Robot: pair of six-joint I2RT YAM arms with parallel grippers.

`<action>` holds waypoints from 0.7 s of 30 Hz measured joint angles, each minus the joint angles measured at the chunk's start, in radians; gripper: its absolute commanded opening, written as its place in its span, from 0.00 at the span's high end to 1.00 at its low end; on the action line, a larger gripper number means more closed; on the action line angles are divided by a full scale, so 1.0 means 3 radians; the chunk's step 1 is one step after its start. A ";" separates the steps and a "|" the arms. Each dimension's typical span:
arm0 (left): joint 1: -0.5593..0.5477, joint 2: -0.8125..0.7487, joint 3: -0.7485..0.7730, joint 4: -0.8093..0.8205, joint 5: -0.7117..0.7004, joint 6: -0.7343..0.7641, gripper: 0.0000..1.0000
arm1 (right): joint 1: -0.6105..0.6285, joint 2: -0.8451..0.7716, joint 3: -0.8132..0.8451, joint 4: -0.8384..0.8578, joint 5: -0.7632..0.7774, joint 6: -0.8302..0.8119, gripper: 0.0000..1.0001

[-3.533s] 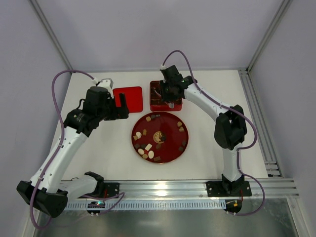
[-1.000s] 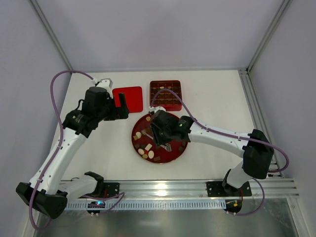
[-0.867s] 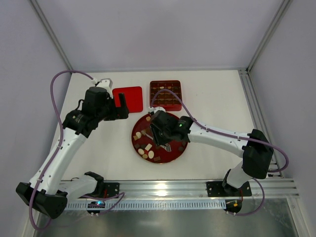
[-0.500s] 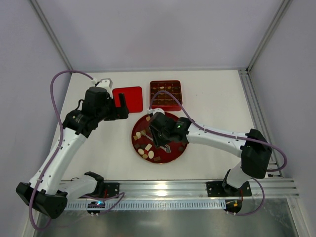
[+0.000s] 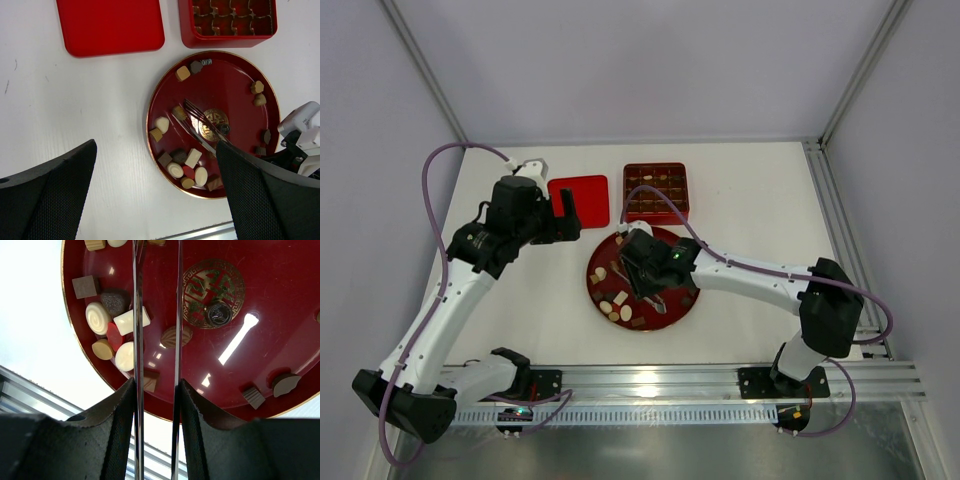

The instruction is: Pack the chocolate

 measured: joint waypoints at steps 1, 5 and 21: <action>0.0000 0.0000 0.0000 0.0000 0.0000 0.0000 0.00 | 0.0000 0.0017 0.0008 -0.0005 0.0001 -0.0001 0.59; 0.0000 0.0000 0.0000 0.0000 0.0000 0.0000 0.00 | 0.0000 0.0037 0.0013 -0.0025 0.0010 -0.0009 0.59; 0.0000 0.0000 0.0000 0.0000 0.0000 0.0000 0.00 | 0.0000 0.0034 0.0053 -0.0086 0.0028 -0.0033 0.66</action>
